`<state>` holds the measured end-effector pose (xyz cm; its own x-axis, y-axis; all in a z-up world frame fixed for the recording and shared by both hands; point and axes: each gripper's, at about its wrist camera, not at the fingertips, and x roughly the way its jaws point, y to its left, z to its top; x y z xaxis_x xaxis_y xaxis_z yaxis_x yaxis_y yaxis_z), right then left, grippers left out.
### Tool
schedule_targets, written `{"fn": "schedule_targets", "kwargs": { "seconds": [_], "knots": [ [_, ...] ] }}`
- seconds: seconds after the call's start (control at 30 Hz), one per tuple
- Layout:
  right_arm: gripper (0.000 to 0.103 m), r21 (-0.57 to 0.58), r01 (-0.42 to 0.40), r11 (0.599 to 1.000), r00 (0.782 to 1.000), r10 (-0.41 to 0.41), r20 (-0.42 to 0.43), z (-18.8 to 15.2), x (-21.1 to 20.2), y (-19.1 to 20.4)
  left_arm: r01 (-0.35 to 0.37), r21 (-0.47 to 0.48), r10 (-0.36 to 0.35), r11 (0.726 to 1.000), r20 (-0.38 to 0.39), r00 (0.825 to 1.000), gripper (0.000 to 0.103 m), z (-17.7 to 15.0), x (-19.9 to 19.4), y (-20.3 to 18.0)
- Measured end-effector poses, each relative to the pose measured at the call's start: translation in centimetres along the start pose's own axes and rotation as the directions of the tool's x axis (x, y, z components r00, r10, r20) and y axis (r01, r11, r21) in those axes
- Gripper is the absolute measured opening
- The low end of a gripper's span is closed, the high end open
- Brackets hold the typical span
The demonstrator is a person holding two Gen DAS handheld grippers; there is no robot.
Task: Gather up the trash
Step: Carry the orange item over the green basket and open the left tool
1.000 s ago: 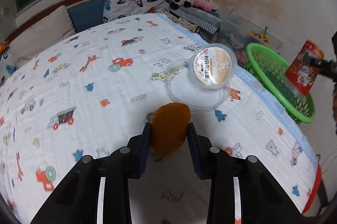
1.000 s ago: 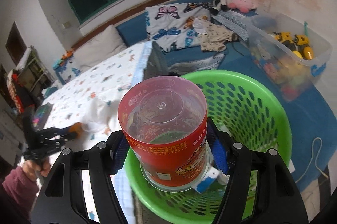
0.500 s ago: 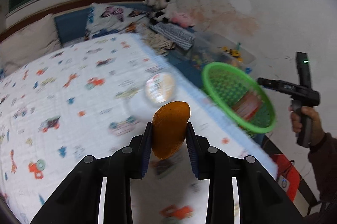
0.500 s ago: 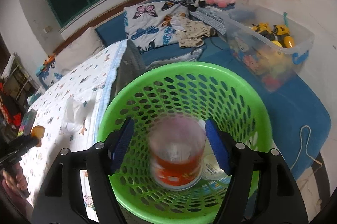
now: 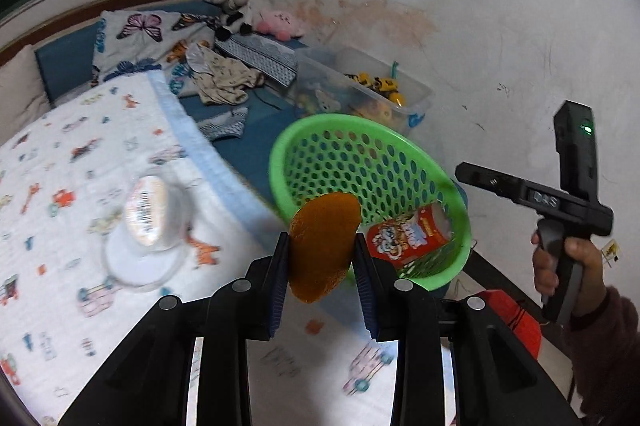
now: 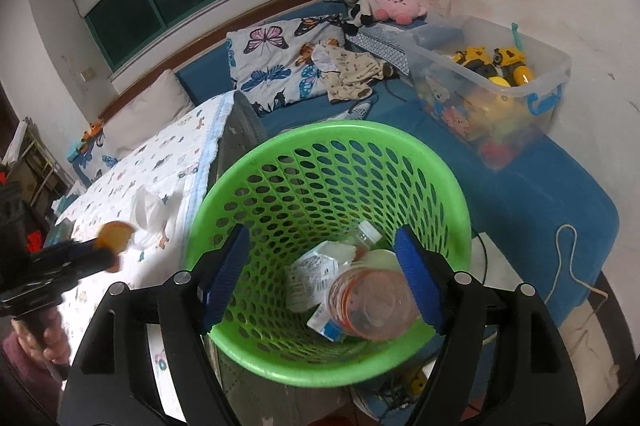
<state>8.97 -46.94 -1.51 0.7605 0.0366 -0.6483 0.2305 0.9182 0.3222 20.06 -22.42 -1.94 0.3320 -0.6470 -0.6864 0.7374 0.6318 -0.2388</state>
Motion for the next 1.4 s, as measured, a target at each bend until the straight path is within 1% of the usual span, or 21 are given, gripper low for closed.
{"fn": "schedule_targets", "kwargs": {
  "seconds": [0.17,0.27,0.43,0.47,0.53,0.57,0.67,0.77,0.93,1.03,1.13,1.23,1.27,1.3,1.4],
  "knots": [
    [0.077,0.003,0.003,1.000,1.000,-0.003,0.015,-0.6,-0.9,0.0,0.019,0.019,-0.019,1.000,-0.027,0.999,0.031,1.0,2.3,-1.7],
    [0.078,0.012,-0.003,1.000,1.000,0.003,0.023,-0.8,-1.3,-0.1,0.020,0.032,-0.019,0.999,-0.049,0.999,0.031,1.3,3.5,-2.5],
    [0.078,0.033,-0.002,0.999,0.999,0.001,0.032,-1.1,-1.8,-0.5,0.024,0.044,-0.021,0.999,-0.063,0.998,0.032,1.6,4.8,-3.8],
    [0.078,0.037,-0.002,0.999,0.999,0.000,0.032,-1.1,-1.8,-0.6,0.030,0.045,-0.027,0.999,-0.065,0.998,0.033,1.6,5.1,-3.9],
    [0.078,0.045,0.000,0.999,0.999,-0.001,0.034,-1.2,-2.0,-0.9,0.026,0.041,-0.024,0.999,-0.065,0.998,0.048,1.7,5.4,-4.0],
    [0.078,0.049,-0.002,0.999,0.999,0.000,0.034,-1.3,-2.1,-1.0,0.020,0.038,-0.018,0.999,-0.053,0.998,0.054,1.6,5.3,-4.1],
    [0.078,0.052,-0.006,0.999,0.999,0.004,0.034,-1.5,-2.3,-1.0,0.040,0.025,-0.039,0.999,-0.043,0.998,0.056,1.5,4.9,-4.0],
    [0.078,0.050,-0.011,0.999,0.999,0.009,0.035,-1.6,-2.4,-0.8,0.029,0.021,-0.029,0.999,-0.034,0.999,0.057,1.1,4.2,-3.7],
    [0.079,0.042,-0.034,0.999,0.999,0.033,0.031,-1.7,-2.1,0.0,-0.012,-0.016,0.012,1.000,-0.003,1.000,0.058,0.1,1.9,-1.6],
    [0.080,0.029,-0.049,0.998,0.999,0.048,0.024,-1.8,-1.7,0.8,-0.065,-0.049,0.066,0.997,0.013,0.998,0.058,-0.6,0.5,0.3],
    [0.080,0.017,-0.063,0.998,0.998,0.063,0.016,-1.7,-1.2,1.5,-0.120,-0.100,0.123,0.988,0.023,0.992,0.058,-1.2,-0.8,2.8],
    [0.081,0.009,-0.075,0.997,0.997,0.075,0.011,-1.8,-0.8,2.1,-0.146,-0.152,0.152,0.977,0.029,0.988,0.058,-1.5,-1.4,4.8],
    [0.081,0.007,-0.076,0.997,0.997,0.076,0.009,-1.8,-0.7,2.3,-0.158,-0.165,0.164,0.974,0.029,0.986,0.059,-1.5,-1.5,5.4],
    [0.081,0.005,-0.079,0.997,0.997,0.078,0.005,-1.8,-0.6,2.5,-0.174,-0.172,0.181,0.970,0.028,0.983,0.063,-1.6,-1.5,5.9],
    [0.081,-0.003,-0.083,0.997,0.996,0.083,-0.007,-1.9,-0.2,2.8,-0.225,-0.174,0.233,0.959,0.027,0.972,0.067,-1.4,-1.2,6.9]
  ]
}}
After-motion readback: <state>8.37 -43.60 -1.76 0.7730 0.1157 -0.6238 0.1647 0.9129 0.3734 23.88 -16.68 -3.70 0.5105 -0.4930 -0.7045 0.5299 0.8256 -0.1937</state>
